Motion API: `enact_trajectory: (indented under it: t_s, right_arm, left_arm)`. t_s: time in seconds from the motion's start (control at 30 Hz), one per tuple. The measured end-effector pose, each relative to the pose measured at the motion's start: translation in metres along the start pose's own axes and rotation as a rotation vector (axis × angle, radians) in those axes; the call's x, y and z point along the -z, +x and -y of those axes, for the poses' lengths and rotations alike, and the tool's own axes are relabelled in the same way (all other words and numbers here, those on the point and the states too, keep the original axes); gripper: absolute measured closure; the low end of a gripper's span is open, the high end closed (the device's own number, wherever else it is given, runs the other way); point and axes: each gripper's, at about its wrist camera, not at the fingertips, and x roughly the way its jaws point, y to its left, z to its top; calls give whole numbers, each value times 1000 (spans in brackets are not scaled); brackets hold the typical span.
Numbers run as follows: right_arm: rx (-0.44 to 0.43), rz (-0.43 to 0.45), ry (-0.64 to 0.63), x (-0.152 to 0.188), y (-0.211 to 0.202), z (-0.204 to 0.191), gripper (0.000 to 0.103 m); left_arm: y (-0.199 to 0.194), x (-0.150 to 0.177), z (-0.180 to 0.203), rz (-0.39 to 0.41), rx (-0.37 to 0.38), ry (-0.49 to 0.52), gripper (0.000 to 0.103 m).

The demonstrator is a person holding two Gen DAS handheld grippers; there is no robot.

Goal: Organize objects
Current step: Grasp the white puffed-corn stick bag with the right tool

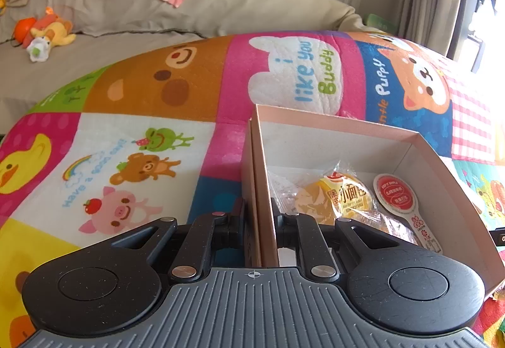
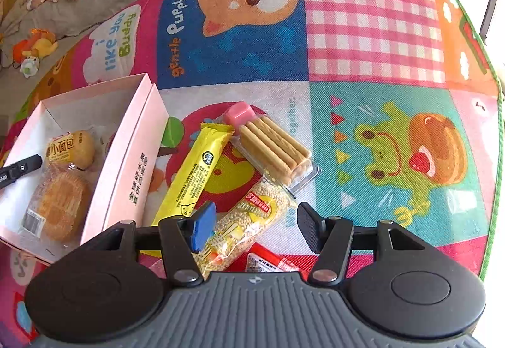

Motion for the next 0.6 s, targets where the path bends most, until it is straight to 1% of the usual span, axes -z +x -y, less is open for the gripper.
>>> enact_trajectory:
  t_s: [0.13, 0.2, 0.23, 0.3, 0.33, 0.37, 0.5, 0.6]
  right_arm:
    - [-15, -36, 24, 0, 7, -6, 46]
    - [-21, -53, 43, 0, 13, -8, 54]
    - [-25, -57, 48, 1, 14, -10, 61]
    - [-7, -50, 21, 1, 10, -16, 66]
    - [-10, -51, 2, 2, 7, -20, 71]
    - [-11, -53, -11, 4, 2, -23, 74]
    - [-46, -50, -39, 20, -31, -30, 75]
    - [-78, -52, -49, 39, -64, -36, 75]
  left_arm:
    - [0, 0, 0, 0, -1, 1, 88]
    - [0, 0, 0, 0, 0, 0, 88]
    - [0, 0, 0, 0, 0, 0, 88]
    - [0, 0, 0, 0, 0, 0, 88]
    - [0, 0, 0, 0, 0, 0, 88]
    - [0, 0, 0, 0, 1, 0, 87]
    - [-1, 0, 0, 0, 2, -1, 87]
    - [-1, 0, 0, 0, 2, -1, 87]
